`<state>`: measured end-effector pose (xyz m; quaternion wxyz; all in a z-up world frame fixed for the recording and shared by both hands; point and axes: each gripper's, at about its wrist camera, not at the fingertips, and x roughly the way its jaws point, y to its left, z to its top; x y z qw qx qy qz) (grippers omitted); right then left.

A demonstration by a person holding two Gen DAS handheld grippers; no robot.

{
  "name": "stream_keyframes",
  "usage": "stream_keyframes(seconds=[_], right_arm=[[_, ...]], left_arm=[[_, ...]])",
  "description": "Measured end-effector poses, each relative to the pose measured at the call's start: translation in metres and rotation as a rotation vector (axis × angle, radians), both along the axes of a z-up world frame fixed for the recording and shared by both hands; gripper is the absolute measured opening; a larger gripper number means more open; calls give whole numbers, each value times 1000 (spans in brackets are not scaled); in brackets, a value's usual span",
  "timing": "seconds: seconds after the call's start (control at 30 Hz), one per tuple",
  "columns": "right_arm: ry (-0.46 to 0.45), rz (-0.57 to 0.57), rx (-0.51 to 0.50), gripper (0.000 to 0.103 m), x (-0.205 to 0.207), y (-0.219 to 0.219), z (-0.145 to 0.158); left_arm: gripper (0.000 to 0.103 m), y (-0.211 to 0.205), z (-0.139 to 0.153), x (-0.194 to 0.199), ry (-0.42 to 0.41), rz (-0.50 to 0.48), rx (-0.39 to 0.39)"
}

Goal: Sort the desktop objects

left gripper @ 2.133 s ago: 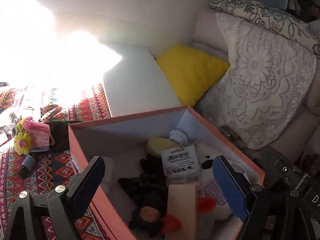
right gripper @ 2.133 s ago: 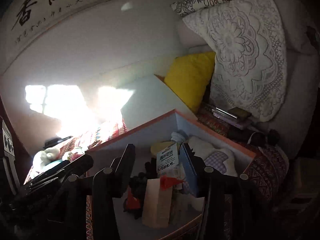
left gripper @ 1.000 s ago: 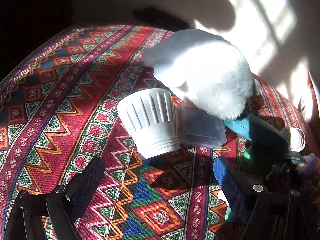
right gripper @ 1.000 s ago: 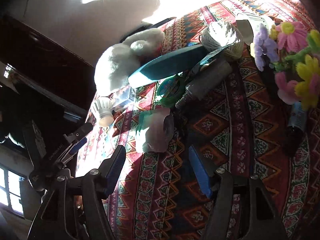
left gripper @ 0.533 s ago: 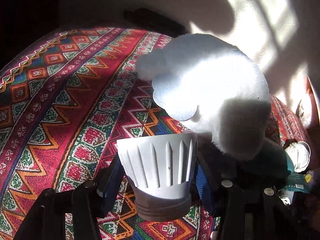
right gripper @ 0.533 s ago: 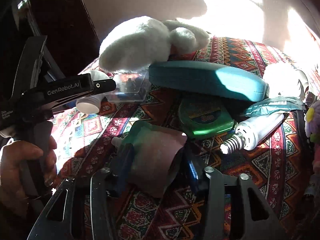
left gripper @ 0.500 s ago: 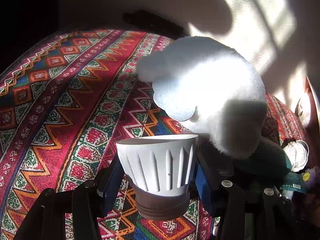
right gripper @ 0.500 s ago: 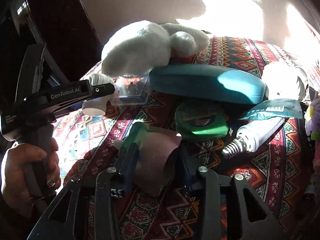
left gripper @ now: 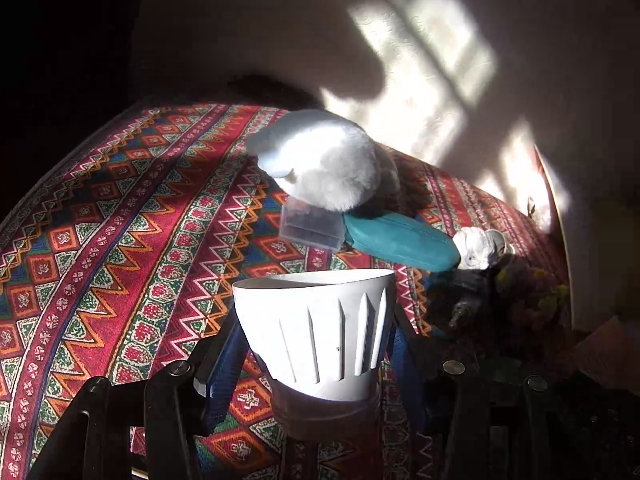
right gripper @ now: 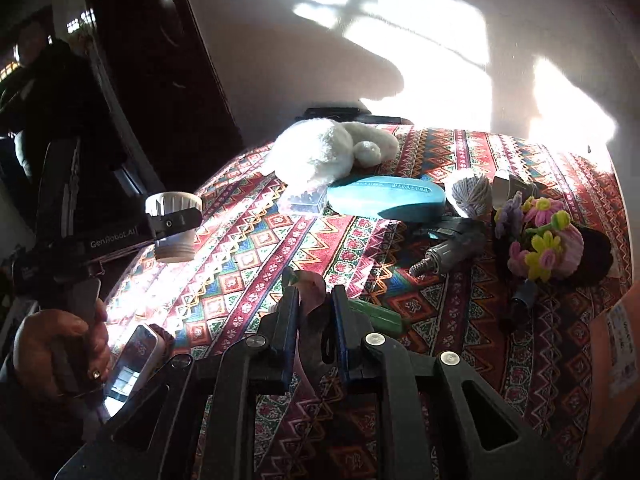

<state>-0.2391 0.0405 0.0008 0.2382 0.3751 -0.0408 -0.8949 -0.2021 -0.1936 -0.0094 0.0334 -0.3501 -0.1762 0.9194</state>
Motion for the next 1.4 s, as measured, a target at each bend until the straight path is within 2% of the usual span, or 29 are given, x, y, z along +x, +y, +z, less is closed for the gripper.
stream_keyframes(seconds=[0.13, 0.3, 0.57, 0.8, 0.93, 1.0, 1.03, 1.1, 1.13, 1.17, 1.2, 1.27, 1.33, 1.4], right_arm=[[54, -20, -45, 17, 40, 25, 26], [123, -60, -77, 17, 86, 62, 53], [277, -232, -99, 17, 149, 150, 101], [467, -446, -115, 17, 207, 250, 144], [512, -591, -89, 15, 224, 307, 148], [529, -650, -77, 11, 230, 332, 148], [531, -673, -74, 1, 231, 344, 146], [513, -698, -78, 0, 226, 365, 143], [498, -708, -83, 0, 222, 376, 140], [488, -733, -90, 0, 218, 385, 135], [473, -755, -100, 0, 213, 395, 130], [419, -774, -154, 0, 202, 414, 120], [391, -797, -188, 0, 195, 425, 111], [393, -798, -178, 0, 193, 422, 112]], left_arm=[[57, 40, 25, 33, 60, -53, -32], [57, 87, 55, 52, 118, -120, -41], [57, 198, 97, 65, 192, -286, -54], [57, 316, 111, 52, 209, -467, -67], [57, 381, 113, 45, 212, -573, -77], [57, 410, 109, 39, 205, -613, -87], [57, 424, 107, 35, 202, -632, -94], [58, 449, 99, 27, 174, -657, -101], [59, 458, 94, 22, 155, -663, -101], [71, 466, 89, 18, 135, -666, -104], [87, 472, 85, 15, 120, -666, -109], [98, 477, 80, 15, 123, -665, -116], [99, 477, 78, 17, 135, -663, -134], [99, 473, 78, 17, 142, -654, -144]])
